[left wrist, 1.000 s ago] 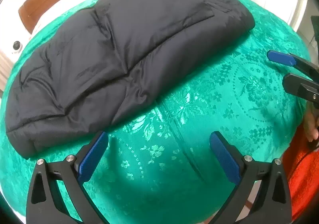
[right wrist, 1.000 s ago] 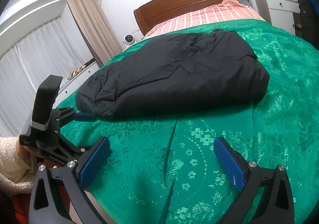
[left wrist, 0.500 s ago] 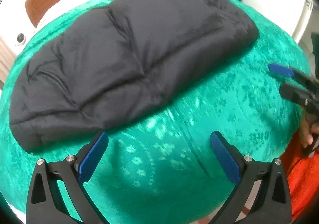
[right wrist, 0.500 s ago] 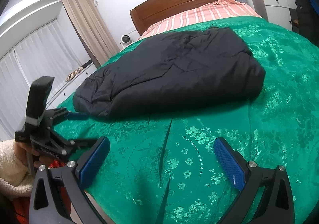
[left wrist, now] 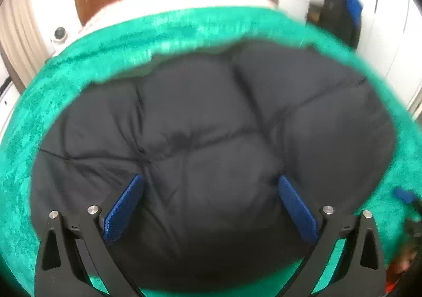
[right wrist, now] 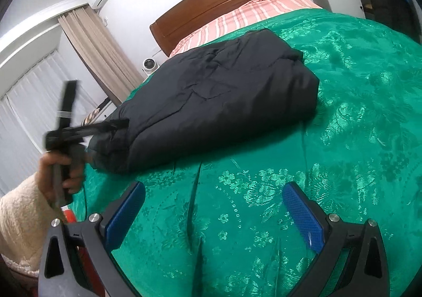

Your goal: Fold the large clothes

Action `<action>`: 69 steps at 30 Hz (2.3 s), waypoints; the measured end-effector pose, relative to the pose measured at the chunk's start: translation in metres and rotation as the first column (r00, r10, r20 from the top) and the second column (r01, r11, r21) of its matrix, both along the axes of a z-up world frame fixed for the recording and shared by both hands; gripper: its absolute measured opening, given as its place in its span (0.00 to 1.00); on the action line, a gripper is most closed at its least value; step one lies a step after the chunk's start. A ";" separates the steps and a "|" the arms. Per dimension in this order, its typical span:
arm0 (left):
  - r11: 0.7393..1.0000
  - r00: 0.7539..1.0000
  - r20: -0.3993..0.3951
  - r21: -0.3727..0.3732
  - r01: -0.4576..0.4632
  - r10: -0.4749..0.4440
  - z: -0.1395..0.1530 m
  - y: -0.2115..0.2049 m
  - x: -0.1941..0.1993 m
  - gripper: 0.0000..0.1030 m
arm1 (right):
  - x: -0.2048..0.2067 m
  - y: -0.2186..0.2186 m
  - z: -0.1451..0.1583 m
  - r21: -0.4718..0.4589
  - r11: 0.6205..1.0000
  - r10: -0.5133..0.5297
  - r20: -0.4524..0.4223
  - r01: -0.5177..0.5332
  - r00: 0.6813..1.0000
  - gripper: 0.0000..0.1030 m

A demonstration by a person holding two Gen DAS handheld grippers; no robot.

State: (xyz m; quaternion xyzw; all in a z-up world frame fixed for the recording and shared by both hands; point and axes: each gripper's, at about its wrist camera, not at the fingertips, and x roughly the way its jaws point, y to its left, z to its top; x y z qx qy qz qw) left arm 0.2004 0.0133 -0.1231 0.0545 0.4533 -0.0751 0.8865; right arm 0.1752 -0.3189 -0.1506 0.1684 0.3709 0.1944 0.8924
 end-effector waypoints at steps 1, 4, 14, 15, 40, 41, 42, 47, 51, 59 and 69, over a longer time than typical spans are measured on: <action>1.000 1.000 -0.005 0.009 0.011 -0.011 -0.008 -0.001 0.001 1.00 | 0.000 0.000 0.000 -0.003 1.000 -0.001 0.001 0.001 1.000 0.99; 0.998 0.999 0.015 0.055 0.042 -0.042 -0.005 -0.004 -0.008 0.99 | 0.002 -0.006 0.006 0.018 1.000 -0.023 0.007 0.022 1.000 0.99; 0.959 0.963 0.116 -0.119 0.256 -0.243 0.005 -0.022 -0.023 0.99 | 0.103 -0.049 -0.019 0.444 0.819 -0.306 -0.199 0.364 0.931 0.99; 0.959 0.962 0.080 -0.097 0.268 -0.261 -0.004 -0.029 -0.017 1.00 | 0.108 -0.050 -0.023 0.474 0.790 -0.326 -0.213 0.389 0.921 0.97; 0.765 0.966 0.011 -0.613 -0.197 0.258 0.047 0.316 -0.069 0.98 | 0.075 0.405 0.113 -0.742 0.607 0.624 0.224 -0.284 0.749 0.32; 0.747 0.967 0.012 -0.638 -0.189 0.256 0.048 0.323 -0.069 0.98 | 0.072 0.420 0.097 -0.753 0.580 0.645 0.191 -0.311 0.740 0.33; 0.709 0.969 0.010 -0.683 -0.174 0.247 0.049 0.333 -0.067 0.98 | 0.072 0.427 0.086 -0.754 0.571 0.653 0.179 -0.323 0.736 0.33; 0.633 0.989 -0.022 -0.767 -0.109 0.144 0.048 0.325 -0.027 0.99 | 0.059 0.437 0.063 -0.783 0.552 0.660 0.202 -0.286 0.723 0.36; 0.658 0.999 0.023 -0.753 -0.001 0.028 0.062 0.275 0.009 0.99 | 0.053 0.431 0.058 -0.793 0.548 0.661 0.216 -0.265 0.718 0.36; 0.834 0.999 -0.047 -0.551 -0.020 -0.007 0.072 0.207 0.068 0.35 | 0.030 0.439 0.047 -0.810 0.545 0.667 0.260 -0.218 0.699 0.45; 0.826 0.996 -0.083 -0.560 -0.064 0.022 0.055 0.264 0.047 0.27 | 0.048 0.392 0.139 -0.387 0.832 0.520 0.296 -0.398 0.801 0.75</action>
